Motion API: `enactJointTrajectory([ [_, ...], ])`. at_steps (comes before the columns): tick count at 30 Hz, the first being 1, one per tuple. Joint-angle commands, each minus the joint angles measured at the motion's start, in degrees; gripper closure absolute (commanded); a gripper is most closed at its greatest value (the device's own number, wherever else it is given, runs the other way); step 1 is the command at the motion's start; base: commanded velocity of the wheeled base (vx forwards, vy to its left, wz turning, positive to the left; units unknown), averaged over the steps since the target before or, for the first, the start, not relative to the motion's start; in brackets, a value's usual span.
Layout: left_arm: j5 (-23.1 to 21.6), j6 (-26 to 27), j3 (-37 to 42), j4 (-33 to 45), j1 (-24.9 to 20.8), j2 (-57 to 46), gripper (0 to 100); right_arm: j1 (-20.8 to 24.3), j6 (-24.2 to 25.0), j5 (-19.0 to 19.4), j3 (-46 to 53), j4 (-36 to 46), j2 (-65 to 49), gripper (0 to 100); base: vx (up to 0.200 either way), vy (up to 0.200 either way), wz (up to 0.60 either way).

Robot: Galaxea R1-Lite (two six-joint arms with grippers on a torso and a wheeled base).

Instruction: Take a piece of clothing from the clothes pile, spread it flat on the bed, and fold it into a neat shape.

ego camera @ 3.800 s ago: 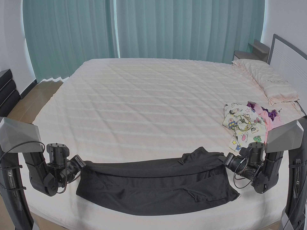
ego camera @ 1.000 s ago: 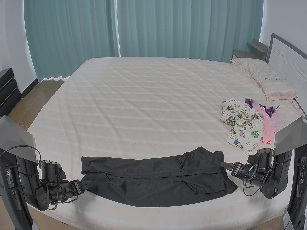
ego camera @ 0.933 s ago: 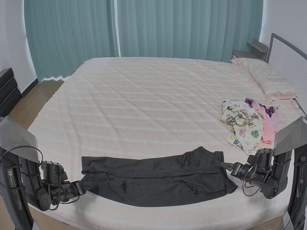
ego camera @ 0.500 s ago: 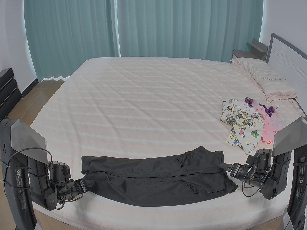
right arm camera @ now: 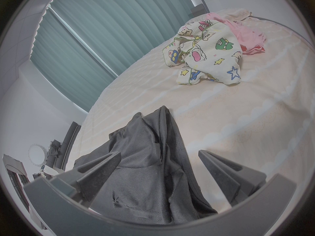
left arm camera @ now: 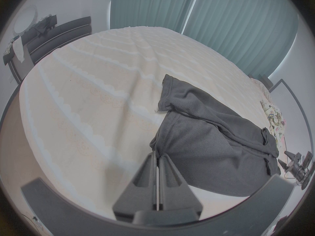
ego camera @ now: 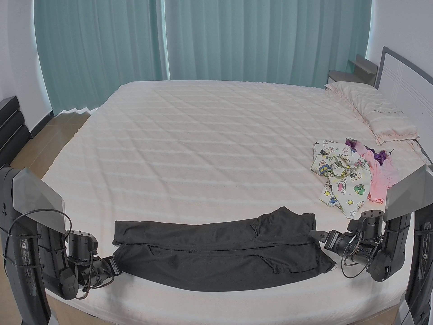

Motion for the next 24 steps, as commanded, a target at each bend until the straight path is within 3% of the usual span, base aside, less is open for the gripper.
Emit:
enactJointTrajectory([
  [1,0.0,1.3,1.5,0.2,-0.1,-1.5,100,0.0,0.0,0.0,0.0,-0.8,0.0,0,0.000,0.000,0.00],
  [18,0.3,8.4,6.1,0.4,-0.9,0.6,100,0.1,0.0,0.0,0.0,-0.7,0.1,0,0.000,0.000,0.00],
  [24,4.5,9.5,6.2,0.4,-0.9,2.3,100,0.1,0.0,0.0,0.0,-0.7,0.1,0,0.000,0.000,0.00],
])
